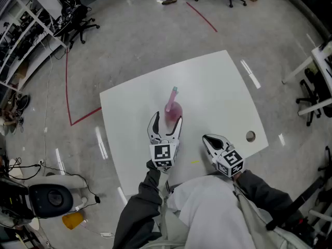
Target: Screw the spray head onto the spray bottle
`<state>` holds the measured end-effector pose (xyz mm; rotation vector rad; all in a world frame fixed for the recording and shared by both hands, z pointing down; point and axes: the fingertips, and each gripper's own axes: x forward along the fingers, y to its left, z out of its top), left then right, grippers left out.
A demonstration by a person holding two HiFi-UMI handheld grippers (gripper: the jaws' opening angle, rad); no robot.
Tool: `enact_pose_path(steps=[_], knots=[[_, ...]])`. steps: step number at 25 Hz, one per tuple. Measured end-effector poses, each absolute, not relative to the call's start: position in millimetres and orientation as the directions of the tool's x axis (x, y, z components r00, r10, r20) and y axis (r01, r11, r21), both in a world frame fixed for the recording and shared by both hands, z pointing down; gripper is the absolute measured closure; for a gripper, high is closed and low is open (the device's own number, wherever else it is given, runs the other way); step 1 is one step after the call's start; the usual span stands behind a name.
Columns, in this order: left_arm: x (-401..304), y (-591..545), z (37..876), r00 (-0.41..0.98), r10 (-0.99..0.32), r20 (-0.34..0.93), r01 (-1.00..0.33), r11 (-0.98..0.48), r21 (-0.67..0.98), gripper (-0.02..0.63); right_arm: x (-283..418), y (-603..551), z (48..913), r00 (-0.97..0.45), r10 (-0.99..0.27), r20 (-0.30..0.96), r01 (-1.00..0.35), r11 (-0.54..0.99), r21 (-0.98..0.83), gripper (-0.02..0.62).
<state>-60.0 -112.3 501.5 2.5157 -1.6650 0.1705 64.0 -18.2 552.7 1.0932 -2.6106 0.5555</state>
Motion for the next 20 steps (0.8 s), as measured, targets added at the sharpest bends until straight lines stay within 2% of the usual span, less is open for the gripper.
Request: enact_pose_path(steps=[6,11,12,13,14,17,20], knots=[[-61,-163,484,0.34,-0.935,0.101,-0.933,-0.349,-0.087,0.253,62,-28,557,-0.671,-0.634,0.384,-0.736,0.63,-0.247,0.6],[-42,-188,490,0.386,-0.912,0.14,-0.9,-0.406,-0.157,0.263,57,-34,560,-0.679,-0.617,0.397,-0.728,0.637,-0.254,0.601],[-41,-191,490,0.383,-0.912,0.145,-0.895,-0.405,-0.187,0.328,54,-36,559,-0.681,-0.614,0.398,-0.725,0.641,-0.251,0.601],[-44,-192,489,0.376,-0.915,0.145,-0.891,-0.4,-0.215,0.431,51,-37,559,-0.683,-0.612,0.399,-0.723,0.645,-0.247,0.601],[-49,-194,488,0.373,-0.917,0.14,-0.889,-0.397,-0.227,0.447,45,-39,560,-0.683,-0.611,0.401,-0.722,0.647,-0.244,0.6],[-67,-194,484,0.383,-0.918,0.099,-0.909,-0.394,-0.136,0.457,34,-44,563,-0.681,-0.608,0.408,-0.723,0.645,-0.246,0.601],[-78,-186,468,0.356,-0.934,0.028,-0.932,-0.352,0.086,0.459,41,-46,560,-0.684,-0.607,0.405,-0.72,0.649,-0.246,0.601]])
